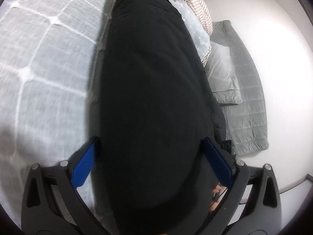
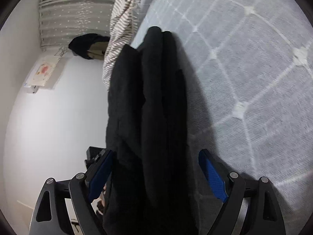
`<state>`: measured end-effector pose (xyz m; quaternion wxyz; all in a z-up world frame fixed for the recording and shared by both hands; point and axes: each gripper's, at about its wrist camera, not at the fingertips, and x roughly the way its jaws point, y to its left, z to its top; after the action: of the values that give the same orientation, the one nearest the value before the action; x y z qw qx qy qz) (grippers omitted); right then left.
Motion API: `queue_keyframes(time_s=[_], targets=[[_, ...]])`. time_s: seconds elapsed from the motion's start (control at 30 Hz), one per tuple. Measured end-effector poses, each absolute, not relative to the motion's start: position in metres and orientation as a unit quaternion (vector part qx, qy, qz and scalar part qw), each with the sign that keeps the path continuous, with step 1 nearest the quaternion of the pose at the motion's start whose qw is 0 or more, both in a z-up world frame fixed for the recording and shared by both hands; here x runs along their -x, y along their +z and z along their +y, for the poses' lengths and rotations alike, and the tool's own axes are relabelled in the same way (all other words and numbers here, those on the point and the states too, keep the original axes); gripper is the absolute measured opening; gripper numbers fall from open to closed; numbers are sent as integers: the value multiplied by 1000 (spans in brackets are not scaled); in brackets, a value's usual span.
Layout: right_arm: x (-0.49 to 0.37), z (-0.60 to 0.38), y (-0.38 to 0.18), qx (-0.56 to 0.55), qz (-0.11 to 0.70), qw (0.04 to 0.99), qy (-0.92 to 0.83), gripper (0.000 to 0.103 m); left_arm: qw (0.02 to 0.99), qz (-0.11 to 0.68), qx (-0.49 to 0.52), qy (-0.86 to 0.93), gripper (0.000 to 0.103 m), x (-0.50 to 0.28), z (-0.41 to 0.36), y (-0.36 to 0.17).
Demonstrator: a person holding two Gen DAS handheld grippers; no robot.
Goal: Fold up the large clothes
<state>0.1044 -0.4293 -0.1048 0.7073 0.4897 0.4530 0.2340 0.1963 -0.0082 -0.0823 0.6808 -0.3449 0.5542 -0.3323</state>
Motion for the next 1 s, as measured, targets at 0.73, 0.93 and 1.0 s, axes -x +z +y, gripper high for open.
queue_keyframes(time_s=[0.73, 0.93, 1.0], targets=[[-171, -236, 24, -319, 310, 840, 311, 60, 841, 344, 316, -274, 82, -199, 125, 20], [-220, -229, -21, -314, 378, 847, 204, 63, 861, 413, 265, -133, 89, -230, 156, -33], [-220, -242, -39, -321, 407, 835, 182, 63, 865, 418, 251, -118, 89, -231, 155, -37]])
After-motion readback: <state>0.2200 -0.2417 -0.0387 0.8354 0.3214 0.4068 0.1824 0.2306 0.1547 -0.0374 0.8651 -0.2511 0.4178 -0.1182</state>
